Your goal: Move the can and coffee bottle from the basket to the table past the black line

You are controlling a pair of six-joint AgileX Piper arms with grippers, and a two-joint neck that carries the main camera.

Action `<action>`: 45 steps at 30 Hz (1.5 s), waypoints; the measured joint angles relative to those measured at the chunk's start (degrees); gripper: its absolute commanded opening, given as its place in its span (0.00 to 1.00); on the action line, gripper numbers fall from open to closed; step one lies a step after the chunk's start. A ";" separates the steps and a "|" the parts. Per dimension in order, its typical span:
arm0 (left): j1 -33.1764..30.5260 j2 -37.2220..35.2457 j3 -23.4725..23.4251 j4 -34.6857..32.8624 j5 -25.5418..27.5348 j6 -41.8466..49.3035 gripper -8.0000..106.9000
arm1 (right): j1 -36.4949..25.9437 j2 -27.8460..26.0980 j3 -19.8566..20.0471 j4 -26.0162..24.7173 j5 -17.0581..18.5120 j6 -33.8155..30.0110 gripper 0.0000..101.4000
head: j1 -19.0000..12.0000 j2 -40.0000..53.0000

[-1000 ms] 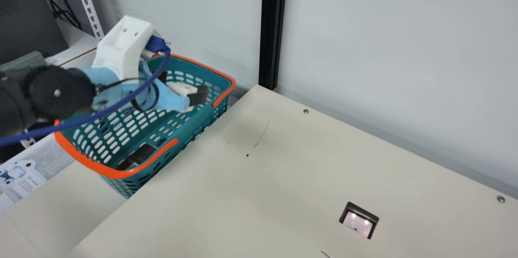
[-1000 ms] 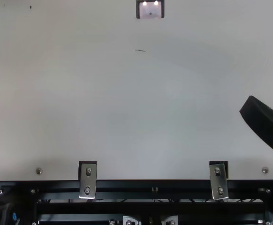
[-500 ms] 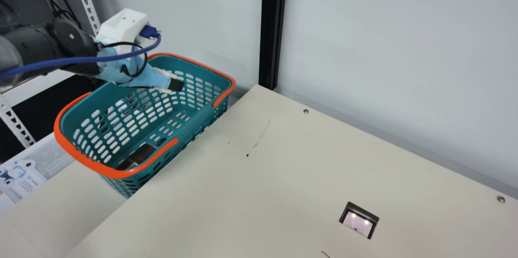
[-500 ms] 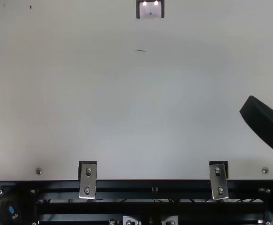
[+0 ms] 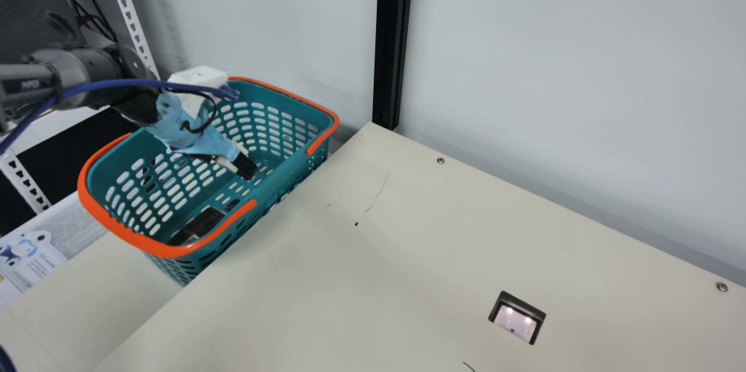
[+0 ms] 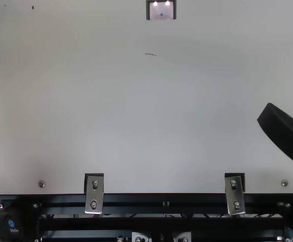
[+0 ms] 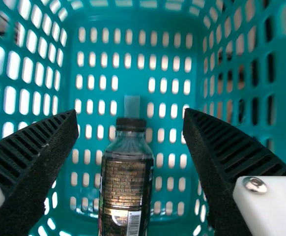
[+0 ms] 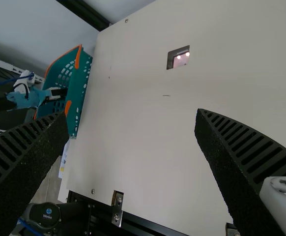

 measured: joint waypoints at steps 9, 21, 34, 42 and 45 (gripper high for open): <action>-1.15 9.08 -4.67 7.23 2.43 -3.22 0.85 | 0.00 0.00 0.00 0.00 0.00 0.00 1.00 | -0.29 0.00; -2.58 16.24 -8.66 14.31 4.24 -7.57 0.85 | 0.00 0.00 0.00 0.00 0.00 0.00 1.00 | -0.29 0.00; -2.98 18.57 -8.54 17.87 5.52 -9.26 0.85 | 0.00 0.00 0.00 0.00 0.00 0.00 1.00 | 0.00 0.00; -2.98 18.57 -7.31 18.76 5.43 -9.90 0.16 | 0.00 0.00 0.00 0.00 0.00 0.00 1.00 | -0.29 0.00; -2.88 18.36 -7.00 18.37 4.88 -9.90 0.16 | 0.00 0.00 0.00 0.00 0.00 0.00 1.00 | -0.29 0.00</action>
